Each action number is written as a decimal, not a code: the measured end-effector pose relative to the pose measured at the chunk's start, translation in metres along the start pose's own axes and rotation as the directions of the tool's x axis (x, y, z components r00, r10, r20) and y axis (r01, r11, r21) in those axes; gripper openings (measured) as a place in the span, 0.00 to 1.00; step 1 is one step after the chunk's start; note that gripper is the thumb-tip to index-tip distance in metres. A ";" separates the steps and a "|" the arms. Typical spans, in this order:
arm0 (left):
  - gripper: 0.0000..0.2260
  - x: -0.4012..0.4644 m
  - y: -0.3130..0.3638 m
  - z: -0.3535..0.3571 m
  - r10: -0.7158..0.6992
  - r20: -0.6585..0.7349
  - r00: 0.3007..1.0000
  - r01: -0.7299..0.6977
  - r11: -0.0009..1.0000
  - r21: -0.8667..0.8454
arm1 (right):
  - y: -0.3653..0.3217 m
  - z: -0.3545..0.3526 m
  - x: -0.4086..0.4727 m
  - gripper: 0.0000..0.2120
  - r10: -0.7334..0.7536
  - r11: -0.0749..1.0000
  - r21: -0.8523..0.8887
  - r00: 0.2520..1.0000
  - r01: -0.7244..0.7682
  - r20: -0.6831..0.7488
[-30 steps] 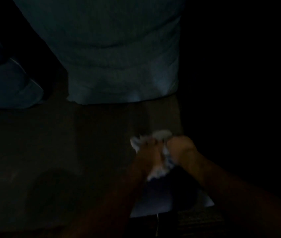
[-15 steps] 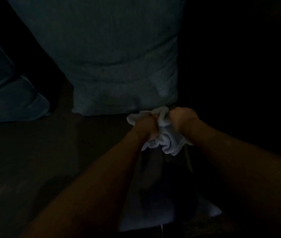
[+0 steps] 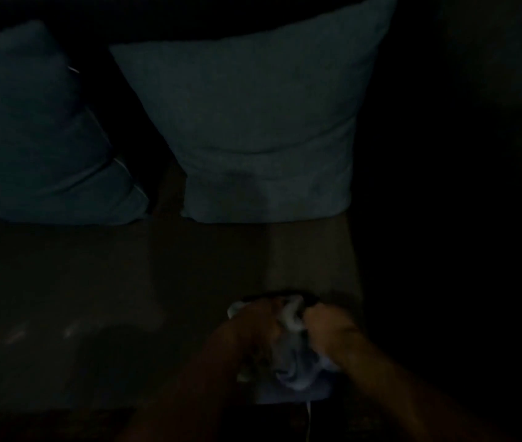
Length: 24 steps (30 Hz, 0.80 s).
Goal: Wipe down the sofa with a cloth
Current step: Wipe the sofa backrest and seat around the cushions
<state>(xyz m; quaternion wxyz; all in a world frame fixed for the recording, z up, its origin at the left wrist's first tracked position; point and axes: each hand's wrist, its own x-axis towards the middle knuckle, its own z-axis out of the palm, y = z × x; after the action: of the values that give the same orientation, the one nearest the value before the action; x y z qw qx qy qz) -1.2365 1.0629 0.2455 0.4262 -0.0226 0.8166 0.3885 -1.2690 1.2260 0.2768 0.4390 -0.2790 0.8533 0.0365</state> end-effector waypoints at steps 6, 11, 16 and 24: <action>0.25 -0.063 0.012 -0.117 -0.011 -0.316 0.949 -0.016 0.996 -0.082 | -0.045 -0.111 0.027 0.16 -0.056 0.996 0.046 0.943 0.075 -0.327; 0.22 -0.070 -0.006 -0.175 -0.011 -0.415 0.910 0.054 0.994 0.092 | -0.075 -0.154 0.046 0.23 -0.111 0.994 -0.039 0.900 0.104 -0.422; 0.27 -0.021 -0.063 -0.193 0.006 -0.450 0.893 0.082 0.981 0.175 | -0.091 -0.128 0.097 0.34 -0.171 0.985 -0.086 0.850 0.148 -0.499; 0.26 0.081 -0.155 -0.144 0.149 -0.399 0.905 0.027 0.915 0.402 | -0.085 -0.029 0.219 0.22 0.005 1.000 -0.010 0.934 -0.009 -0.358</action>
<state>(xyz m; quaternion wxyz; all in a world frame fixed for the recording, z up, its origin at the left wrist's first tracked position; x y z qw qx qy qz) -1.3293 0.8846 0.1404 0.2227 0.0072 0.9512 0.2135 -1.3474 1.0478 0.1416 0.2745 -0.2804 0.9198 -0.0084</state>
